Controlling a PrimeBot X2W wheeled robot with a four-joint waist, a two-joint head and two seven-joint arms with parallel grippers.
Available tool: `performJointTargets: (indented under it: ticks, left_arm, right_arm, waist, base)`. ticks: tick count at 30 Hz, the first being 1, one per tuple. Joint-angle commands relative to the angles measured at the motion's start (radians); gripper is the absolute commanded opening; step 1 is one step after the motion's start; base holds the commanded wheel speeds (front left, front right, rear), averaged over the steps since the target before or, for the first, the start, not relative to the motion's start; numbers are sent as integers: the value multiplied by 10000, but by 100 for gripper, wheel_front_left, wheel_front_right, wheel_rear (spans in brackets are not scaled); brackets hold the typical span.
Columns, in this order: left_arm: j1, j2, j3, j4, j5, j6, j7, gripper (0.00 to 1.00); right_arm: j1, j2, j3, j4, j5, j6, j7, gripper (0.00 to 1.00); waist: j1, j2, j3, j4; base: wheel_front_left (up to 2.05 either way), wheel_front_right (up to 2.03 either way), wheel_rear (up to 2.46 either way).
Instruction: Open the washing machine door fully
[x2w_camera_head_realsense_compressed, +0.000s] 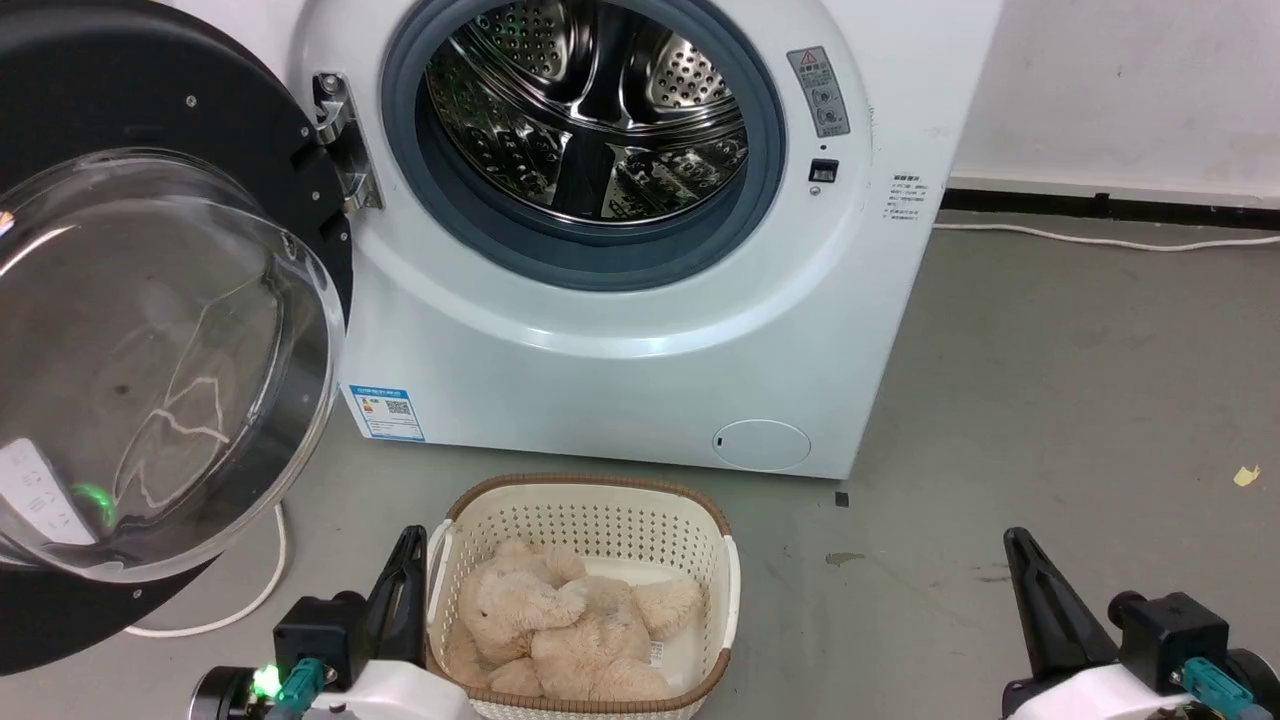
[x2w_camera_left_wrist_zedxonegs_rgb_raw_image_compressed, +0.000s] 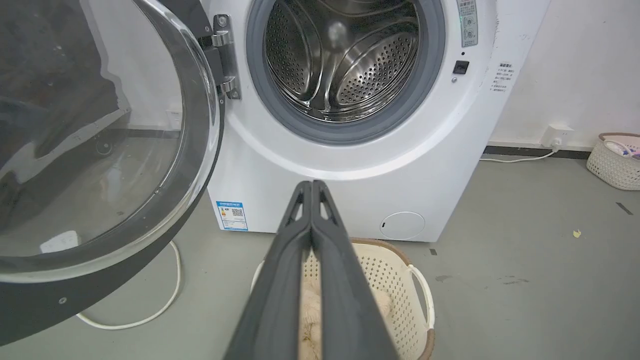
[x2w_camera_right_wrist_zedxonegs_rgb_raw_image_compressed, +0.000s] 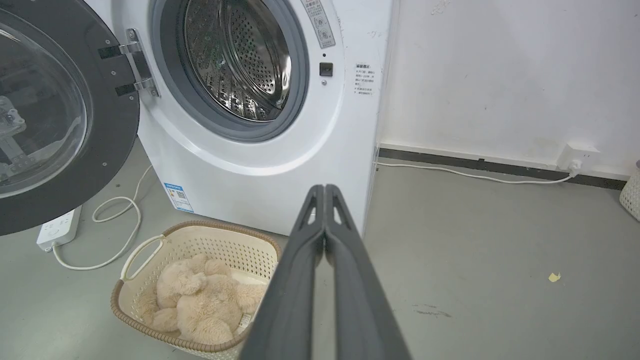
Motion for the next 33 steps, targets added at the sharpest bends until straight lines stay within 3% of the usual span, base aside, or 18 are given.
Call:
performJointTargets:
  ticks: [1,33]
  left_arm:
    - [-102,-42,86,-79,145,-70,59,0]
    - [-198,-417,780,-385,1001,-455,649,0]
  right_arm:
    - [-240,8,26,-77,-114,39,51,0]
    - [-523,11,153,-139,-462,57,580,0]
  waist:
    - [-1,-1,2,-8]
    - [-1,-1,41,-143]
  base:
    - [0,0,0]
    - [0,0,0]
